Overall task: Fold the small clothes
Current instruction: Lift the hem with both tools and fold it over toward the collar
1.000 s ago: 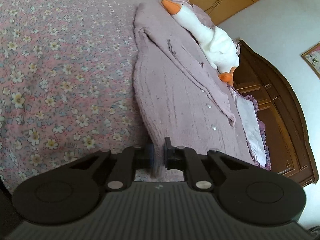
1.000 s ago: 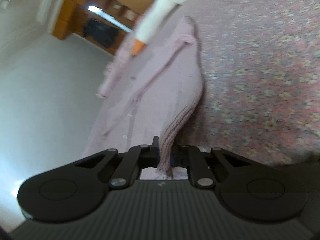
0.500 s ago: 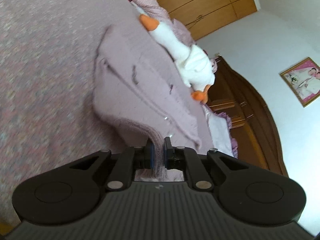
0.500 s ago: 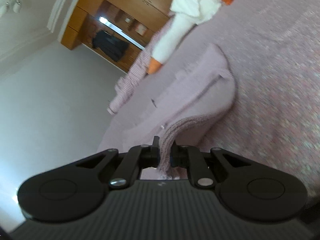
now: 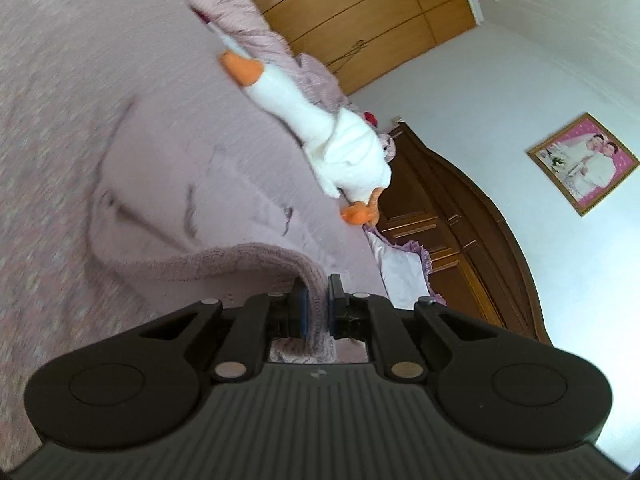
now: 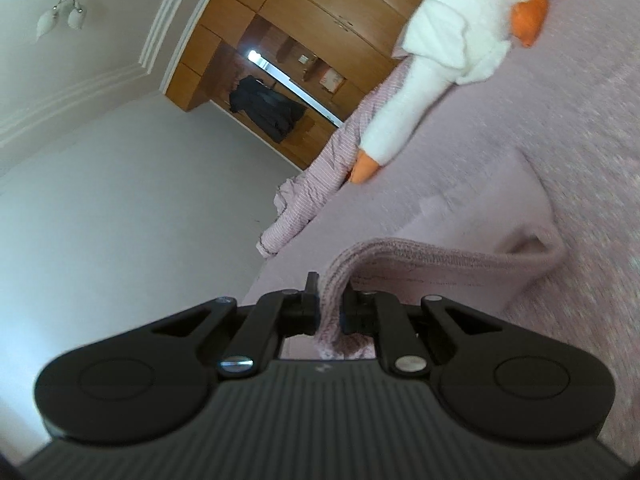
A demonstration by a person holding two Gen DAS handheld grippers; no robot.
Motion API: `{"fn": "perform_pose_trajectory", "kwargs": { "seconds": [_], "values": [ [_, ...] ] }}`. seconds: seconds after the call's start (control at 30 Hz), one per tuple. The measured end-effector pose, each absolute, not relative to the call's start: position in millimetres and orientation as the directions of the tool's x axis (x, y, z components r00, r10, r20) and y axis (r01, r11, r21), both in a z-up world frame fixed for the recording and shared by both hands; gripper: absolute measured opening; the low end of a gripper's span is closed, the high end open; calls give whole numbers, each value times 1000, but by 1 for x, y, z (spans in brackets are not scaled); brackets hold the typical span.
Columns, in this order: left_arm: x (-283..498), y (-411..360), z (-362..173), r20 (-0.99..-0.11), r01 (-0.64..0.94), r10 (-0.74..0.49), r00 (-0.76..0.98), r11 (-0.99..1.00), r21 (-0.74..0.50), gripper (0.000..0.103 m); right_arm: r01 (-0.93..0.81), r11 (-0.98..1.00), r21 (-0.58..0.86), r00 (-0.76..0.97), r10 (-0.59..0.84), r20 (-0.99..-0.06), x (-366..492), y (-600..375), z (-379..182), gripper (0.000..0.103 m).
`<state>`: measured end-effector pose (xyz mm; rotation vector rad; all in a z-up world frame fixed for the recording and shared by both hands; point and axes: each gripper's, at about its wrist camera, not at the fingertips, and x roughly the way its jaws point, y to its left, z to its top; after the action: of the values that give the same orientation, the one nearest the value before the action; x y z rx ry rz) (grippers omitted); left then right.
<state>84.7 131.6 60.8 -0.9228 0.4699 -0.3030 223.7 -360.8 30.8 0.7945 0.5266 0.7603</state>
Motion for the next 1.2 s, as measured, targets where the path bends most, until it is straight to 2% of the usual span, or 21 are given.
{"fn": "perform_pose_trajectory", "kwargs": {
  "seconds": [0.23,0.57,0.93,1.2],
  "values": [
    [120,137,87,-236,84,-421,876,615,-784,9,-422,468,777,632,766,-118,263,-346,46,11],
    [178,189,90,-182,63,-340,922,598,-799,9,-430,486,761,685,725,-76,323,-348,58,11],
    [252,226,47,-210,-11,-262,942,601,-800,9,-351,565,746,717,675,-174,404,-337,16,11],
    [294,230,-2,-325,-103,-230,917,650,-753,10,-267,604,751,709,651,-272,432,-322,-35,13]
  ]
}}
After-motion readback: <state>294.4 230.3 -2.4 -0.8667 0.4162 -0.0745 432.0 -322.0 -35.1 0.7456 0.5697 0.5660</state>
